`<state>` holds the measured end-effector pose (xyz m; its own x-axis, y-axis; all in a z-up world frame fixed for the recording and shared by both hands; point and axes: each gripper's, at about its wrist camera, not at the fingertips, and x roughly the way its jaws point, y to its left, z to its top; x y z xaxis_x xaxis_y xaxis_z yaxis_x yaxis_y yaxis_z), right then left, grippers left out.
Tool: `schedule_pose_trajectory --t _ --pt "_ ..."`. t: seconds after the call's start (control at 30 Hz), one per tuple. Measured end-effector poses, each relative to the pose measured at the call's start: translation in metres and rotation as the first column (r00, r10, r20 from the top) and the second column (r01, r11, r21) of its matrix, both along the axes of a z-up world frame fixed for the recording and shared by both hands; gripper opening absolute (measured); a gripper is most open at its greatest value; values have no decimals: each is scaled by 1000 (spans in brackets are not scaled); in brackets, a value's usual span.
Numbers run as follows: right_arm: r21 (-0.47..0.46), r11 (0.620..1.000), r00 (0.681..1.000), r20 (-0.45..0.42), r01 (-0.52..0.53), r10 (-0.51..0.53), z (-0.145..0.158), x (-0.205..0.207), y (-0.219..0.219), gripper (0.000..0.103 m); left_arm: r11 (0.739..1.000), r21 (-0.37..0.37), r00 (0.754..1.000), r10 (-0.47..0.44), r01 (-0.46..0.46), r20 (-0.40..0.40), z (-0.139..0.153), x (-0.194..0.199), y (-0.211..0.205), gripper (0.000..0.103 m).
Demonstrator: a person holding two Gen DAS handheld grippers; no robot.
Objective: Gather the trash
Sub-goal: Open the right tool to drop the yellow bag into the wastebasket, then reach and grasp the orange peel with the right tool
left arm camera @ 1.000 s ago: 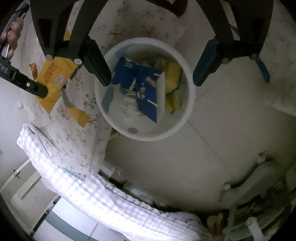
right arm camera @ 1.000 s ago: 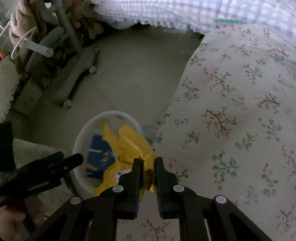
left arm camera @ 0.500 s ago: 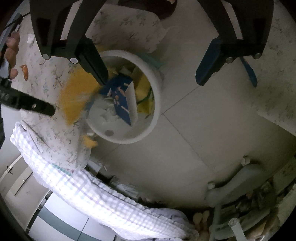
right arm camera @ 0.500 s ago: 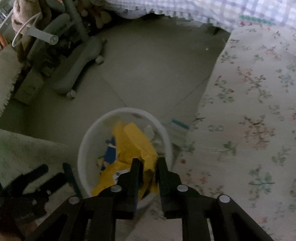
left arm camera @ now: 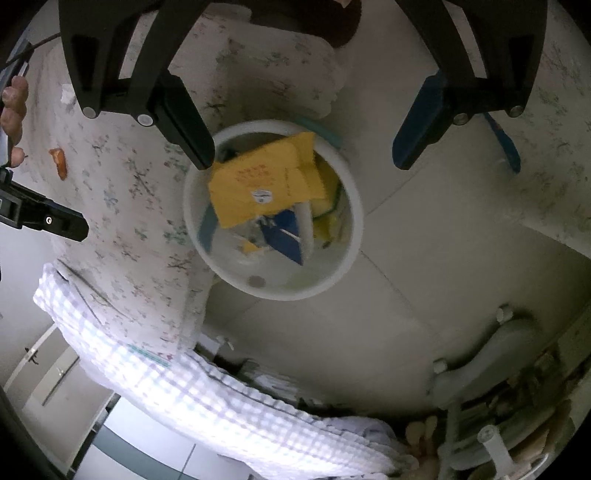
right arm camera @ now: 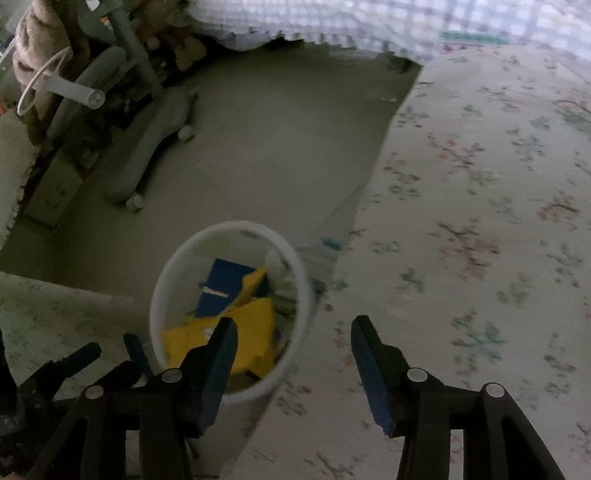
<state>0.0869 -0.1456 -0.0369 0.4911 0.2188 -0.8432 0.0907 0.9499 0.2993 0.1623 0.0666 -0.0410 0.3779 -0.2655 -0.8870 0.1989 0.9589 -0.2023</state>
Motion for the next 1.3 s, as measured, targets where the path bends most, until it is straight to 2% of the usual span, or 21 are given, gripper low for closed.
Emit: schedule_pose_trajectory --t 0.2,0.43,0.63,1.0,1.3 --pt "-36 999 999 13 39 -38 14 -25 -32 59 999 -7 999 -36 36 3 10 -13 -18 98" --pt "-119 990 997 20 72 -70 30 -69 -72 66 996 -16 996 -92 92 -7 18 -29 -45 98" --pt "-198 974 993 -11 113 -118 33 -110 -121 69 990 -18 990 -139 139 -18 21 -40 -68 98" --pt "-226 935 952 -73 273 -296 14 -165 -211 69 976 3 974 -216 216 -67 18 -56 -112 98" --pt "-183 923 923 -130 338 -363 -25 -159 -247 68 962 19 956 -269 273 -117 10 -60 -137 98"
